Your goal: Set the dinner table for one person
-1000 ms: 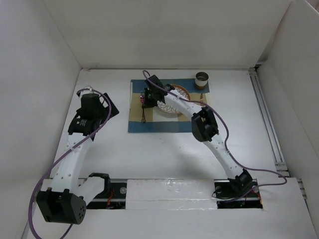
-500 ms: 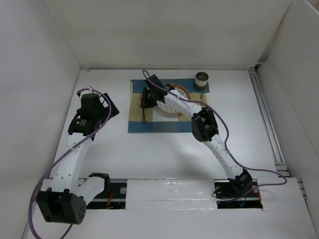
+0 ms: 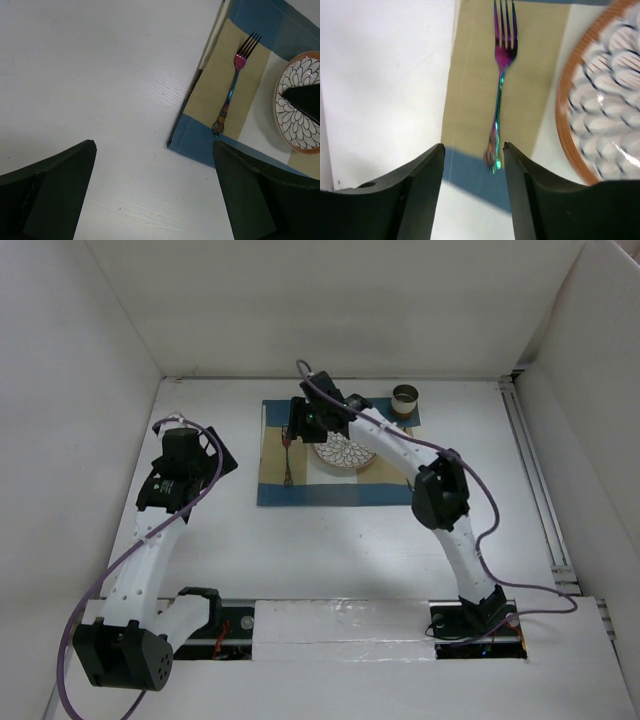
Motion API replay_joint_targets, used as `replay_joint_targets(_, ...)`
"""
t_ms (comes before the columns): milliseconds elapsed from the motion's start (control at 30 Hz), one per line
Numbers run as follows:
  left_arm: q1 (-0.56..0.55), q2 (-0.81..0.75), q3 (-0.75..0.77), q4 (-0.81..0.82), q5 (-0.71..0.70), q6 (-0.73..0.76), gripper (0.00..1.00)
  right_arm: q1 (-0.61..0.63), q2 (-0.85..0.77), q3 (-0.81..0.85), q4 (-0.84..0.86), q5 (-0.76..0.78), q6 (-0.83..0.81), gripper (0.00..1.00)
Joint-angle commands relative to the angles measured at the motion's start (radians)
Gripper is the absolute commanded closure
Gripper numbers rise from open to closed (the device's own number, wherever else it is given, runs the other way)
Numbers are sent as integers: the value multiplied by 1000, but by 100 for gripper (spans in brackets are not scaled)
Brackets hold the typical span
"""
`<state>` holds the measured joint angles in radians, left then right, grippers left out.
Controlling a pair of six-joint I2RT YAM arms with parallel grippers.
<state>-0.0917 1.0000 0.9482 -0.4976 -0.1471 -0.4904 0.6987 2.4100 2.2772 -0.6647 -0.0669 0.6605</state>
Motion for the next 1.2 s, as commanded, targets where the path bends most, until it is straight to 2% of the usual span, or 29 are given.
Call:
replay_joint_targets(0,0,-21,9,7,-45,-7,0,12,-270,-106,42,74,-48,43)
replay_joint_targets(33,0,-12,9,7,-45,-7,0,12,-332,-161,30,144,-62,32)
replay_joint_targets(67,0,-12,9,7,-55,-7,0,12,-468,-282,30,180,-62,22)
replay_joint_targets(100,0,-12,18,-4,-68,-7,0,12,-541,-345,30,225,-62,9)
replay_joint_targets(133,0,-12,30,-18,-68,-16,0,12,-613,-407,30,324,-76,0)
replay_joint_targets(167,0,-12,31,-18,-87,-16,0,12,-687,-463,14,369,-90,0)
replay_joint_targets(200,0,-36,53,-45,-116,-25,0,12,-830,-564,-18,459,-99,0)
replay_joint_targets(233,0,-37,64,-58,-129,-25,0,12,-900,-606,-44,460,-110,0)
replay_joint_targets(300,0,-70,90,-84,-143,-36,0,-5,-1091,-698,-99,579,-110,0)
replay_joint_targets(533,0,-147,285,-254,-184,-47,0,-146,-1512,-756,-372,722,-119,0)
replay_joint_targets(667,0,-207,384,-378,-262,-56,0,-168,-1665,-710,-469,722,-145,0)
replay_joint_targets(833,0,-306,489,-472,-365,-47,0,-168,-1735,-596,-627,733,-154,0)
replay_joint_targets(1000,0,-428,480,-493,-384,-70,0,-168,-1787,-535,-716,722,-154,0)
replay_joint_targets(1167,0,-500,423,-504,-384,-105,0,-168,-1855,-515,-716,711,-164,0)
